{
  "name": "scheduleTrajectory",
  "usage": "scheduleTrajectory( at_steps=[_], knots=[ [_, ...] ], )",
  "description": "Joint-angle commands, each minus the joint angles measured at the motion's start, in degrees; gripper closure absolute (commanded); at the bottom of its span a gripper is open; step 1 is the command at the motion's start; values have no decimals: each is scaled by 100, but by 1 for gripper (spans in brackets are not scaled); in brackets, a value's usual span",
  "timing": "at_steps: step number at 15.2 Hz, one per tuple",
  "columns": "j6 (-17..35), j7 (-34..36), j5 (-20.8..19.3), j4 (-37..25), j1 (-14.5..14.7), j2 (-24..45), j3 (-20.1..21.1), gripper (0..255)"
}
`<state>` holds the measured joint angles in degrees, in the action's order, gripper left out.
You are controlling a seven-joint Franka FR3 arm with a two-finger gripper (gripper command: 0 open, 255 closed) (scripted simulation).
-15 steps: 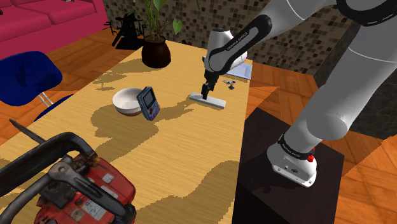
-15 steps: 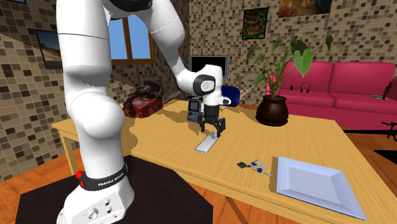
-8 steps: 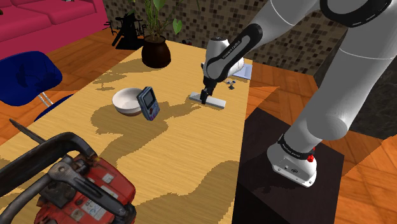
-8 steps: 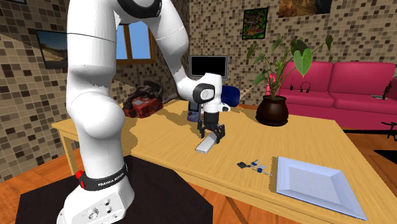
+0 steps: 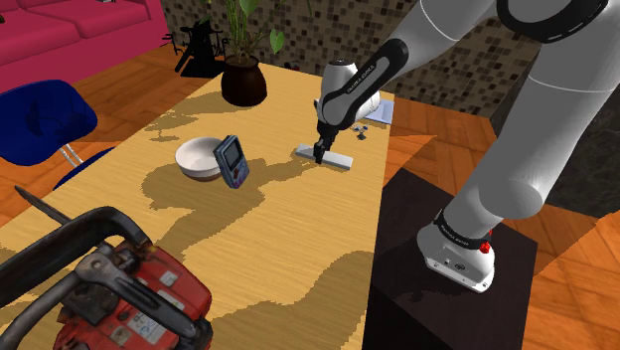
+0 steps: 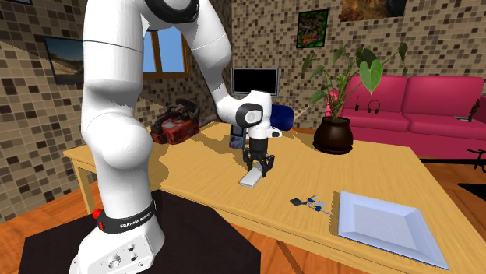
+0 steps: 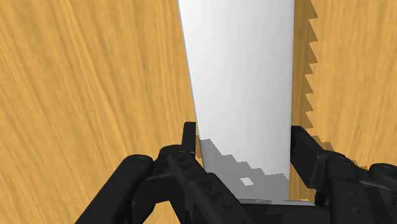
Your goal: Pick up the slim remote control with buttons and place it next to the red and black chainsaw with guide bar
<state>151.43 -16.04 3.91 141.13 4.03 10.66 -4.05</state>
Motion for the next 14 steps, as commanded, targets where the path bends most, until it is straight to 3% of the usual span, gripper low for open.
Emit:
scheduleTrajectory(
  at_steps=[1, 9, 14],
  knots=[
    [3, 0, 0, 1, -2, 6, -2, 255],
    [3, 0, 0, 0, -2, 6, -2, 255],
    [-383, 67, -85, -10, 13, -372, -31, 255]
  ],
)
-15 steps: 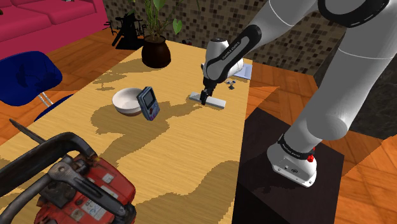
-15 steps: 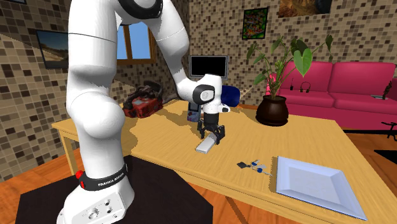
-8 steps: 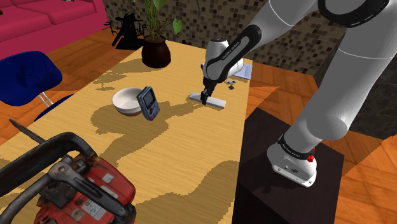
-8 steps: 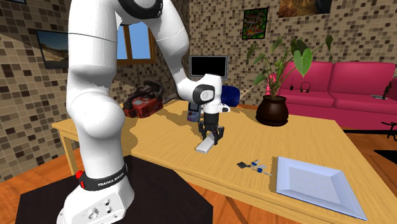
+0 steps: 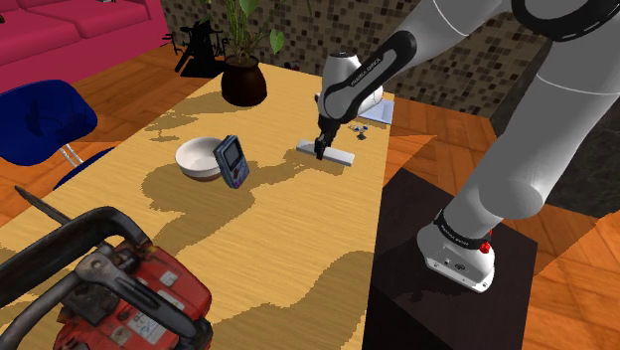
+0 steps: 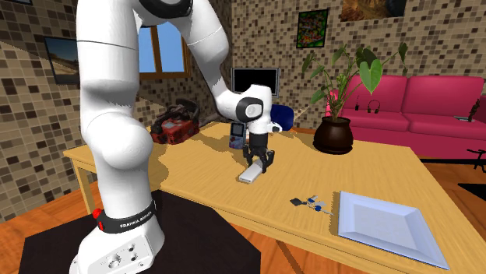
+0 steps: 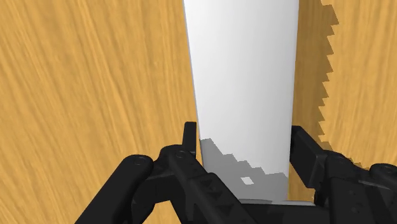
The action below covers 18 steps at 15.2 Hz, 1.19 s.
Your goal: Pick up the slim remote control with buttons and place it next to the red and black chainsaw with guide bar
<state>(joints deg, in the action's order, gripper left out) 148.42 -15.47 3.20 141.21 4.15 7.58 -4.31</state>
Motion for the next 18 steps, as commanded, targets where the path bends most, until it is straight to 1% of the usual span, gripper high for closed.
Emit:
scheduleTrajectory(
  at_steps=[1, 18],
  knots=[
    [-160, 22, -31, -24, 2, -137, -10, 255],
    [-1527, 174, -217, -336, 2, -1198, -28, 255]
  ],
)
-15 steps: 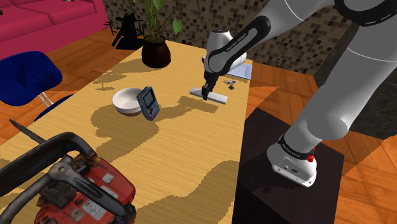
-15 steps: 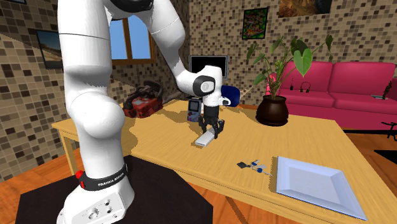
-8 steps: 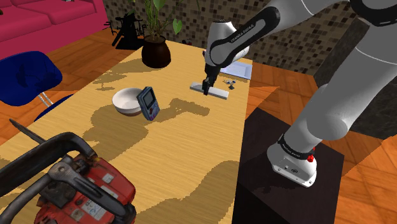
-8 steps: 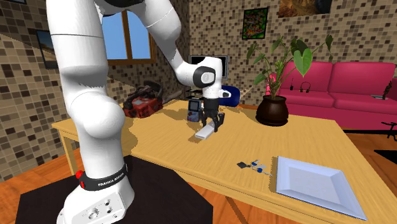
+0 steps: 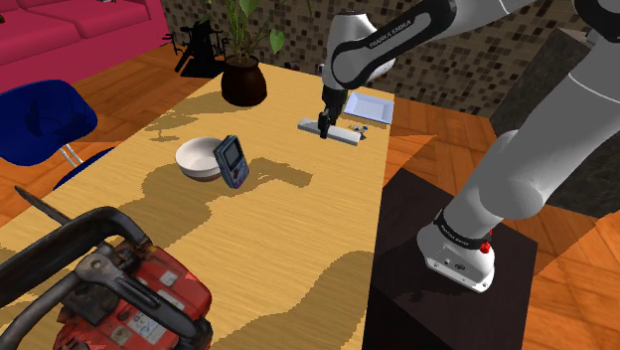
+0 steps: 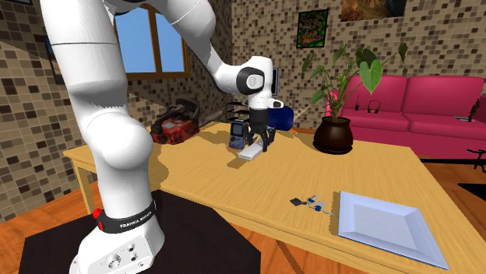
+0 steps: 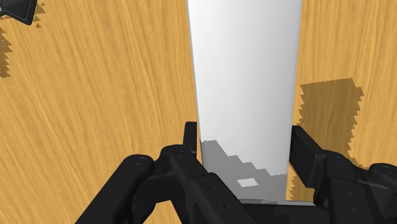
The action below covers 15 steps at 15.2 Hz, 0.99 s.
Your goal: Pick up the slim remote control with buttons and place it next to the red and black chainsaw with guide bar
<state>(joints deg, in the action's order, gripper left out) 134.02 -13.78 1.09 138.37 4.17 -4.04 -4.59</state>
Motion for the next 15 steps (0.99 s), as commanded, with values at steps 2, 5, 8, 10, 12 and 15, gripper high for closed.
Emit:
scheduleTrajectory(
  at_steps=[2, 5, 8, 10, 12, 15],
  knots=[
    [-250, 17, -19, -114, -2, -136, 2, 255],
    [-493, 33, -36, -216, -4, -278, 4, 255],
    [-736, 47, -50, -329, -6, -407, 8, 255],
    [-897, 55, -59, -410, -7, -487, 10, 255],
    [-1057, 63, -66, -497, -7, -561, 12, 255],
    [-1296, 74, -75, -635, -8, -662, 16, 255]
  ],
)
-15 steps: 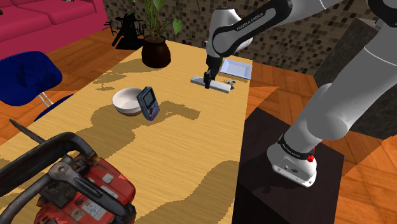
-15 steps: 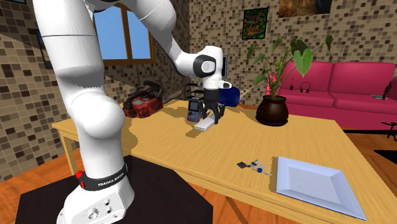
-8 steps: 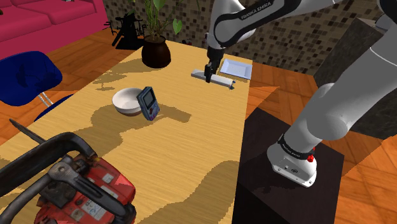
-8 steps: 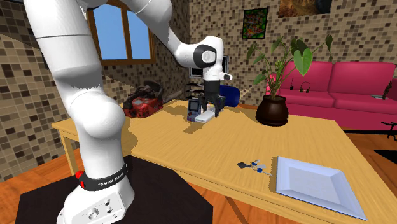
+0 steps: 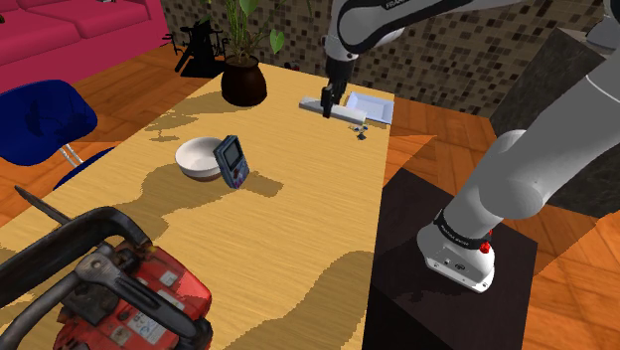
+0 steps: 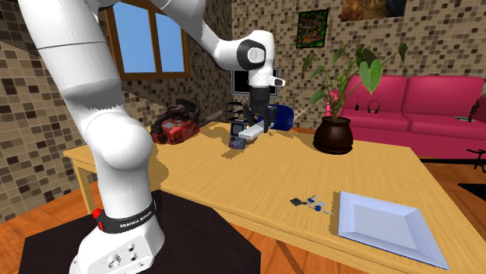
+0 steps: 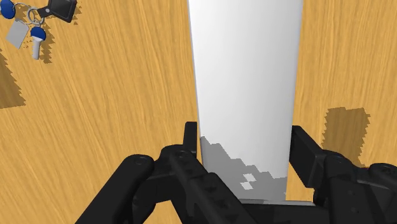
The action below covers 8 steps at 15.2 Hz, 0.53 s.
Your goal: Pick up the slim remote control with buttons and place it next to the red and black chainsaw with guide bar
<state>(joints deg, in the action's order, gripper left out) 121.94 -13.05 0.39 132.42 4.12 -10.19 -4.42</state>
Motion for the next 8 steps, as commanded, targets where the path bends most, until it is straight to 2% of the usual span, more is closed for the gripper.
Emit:
scheduleTrajectory(
  at_steps=[1, 8],
  knots=[
    [-167, 4, -8, -89, -3, -78, 0, 255],
    [-720, 23, -22, -461, -4, -259, 9, 255]
  ],
)
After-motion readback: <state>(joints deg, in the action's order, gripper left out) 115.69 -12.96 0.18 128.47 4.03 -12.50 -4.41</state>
